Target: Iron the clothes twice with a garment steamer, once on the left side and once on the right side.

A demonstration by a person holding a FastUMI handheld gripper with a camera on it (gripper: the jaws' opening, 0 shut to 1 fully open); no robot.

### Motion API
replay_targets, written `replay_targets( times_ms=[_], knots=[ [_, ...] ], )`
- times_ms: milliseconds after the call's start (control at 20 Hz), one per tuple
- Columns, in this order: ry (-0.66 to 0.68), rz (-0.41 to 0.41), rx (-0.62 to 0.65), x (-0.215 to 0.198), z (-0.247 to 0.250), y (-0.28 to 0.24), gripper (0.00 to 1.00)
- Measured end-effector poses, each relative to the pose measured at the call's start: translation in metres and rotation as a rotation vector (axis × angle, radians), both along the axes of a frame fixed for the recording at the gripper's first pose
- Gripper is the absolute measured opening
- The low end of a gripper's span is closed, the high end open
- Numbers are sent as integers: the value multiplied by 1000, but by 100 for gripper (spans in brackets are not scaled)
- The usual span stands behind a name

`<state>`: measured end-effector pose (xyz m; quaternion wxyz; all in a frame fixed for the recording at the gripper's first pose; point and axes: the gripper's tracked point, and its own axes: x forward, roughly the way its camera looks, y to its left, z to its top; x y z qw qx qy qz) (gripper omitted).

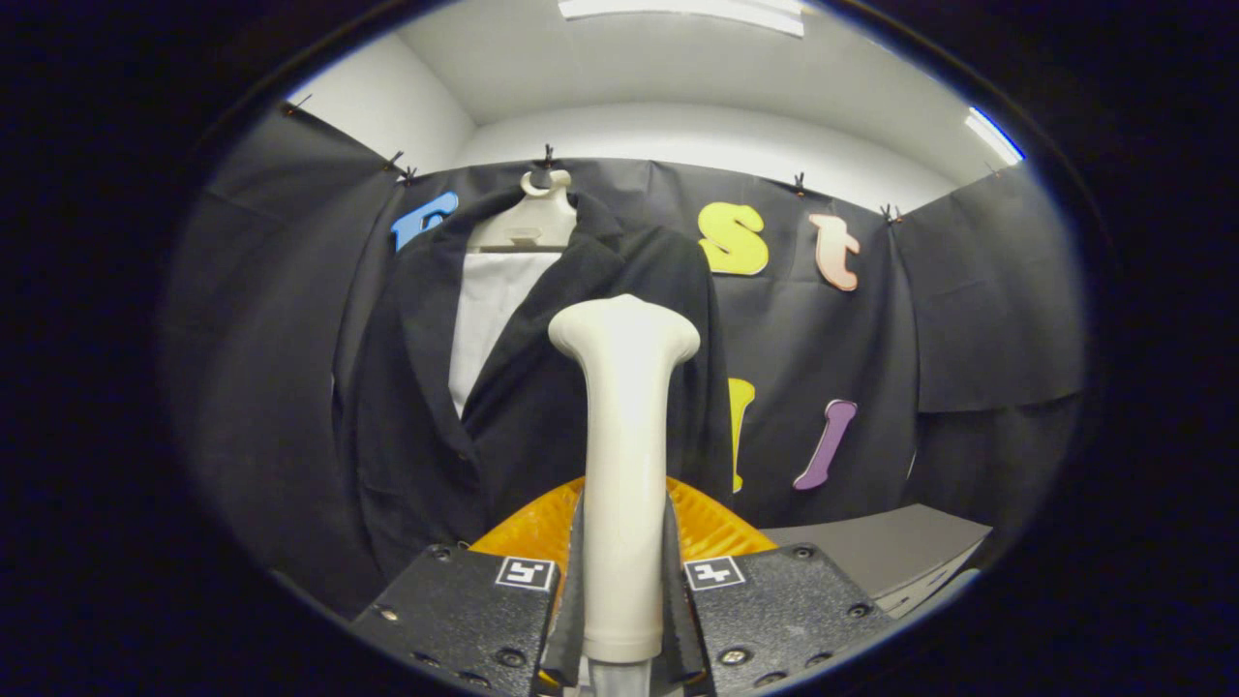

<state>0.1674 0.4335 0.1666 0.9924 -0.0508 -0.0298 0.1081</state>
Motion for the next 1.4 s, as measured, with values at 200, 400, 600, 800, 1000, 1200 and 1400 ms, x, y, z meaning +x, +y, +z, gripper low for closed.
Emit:
replay_targets(
  times_ms=[200,400,600,800,1000,1200,1400],
  knots=[
    [38,3,-14,-5,-27,1,36],
    [83,2,-43,-12,-56,1,36],
    [141,-1,-74,-20,-91,-2,36],
    [188,0,-106,-30,-122,-5,36],
    [247,-7,-119,-36,-151,-10,36],
    [285,-11,-141,-47,-175,-12,35],
    [323,1,-163,-58,-200,-12,35]
  ],
)
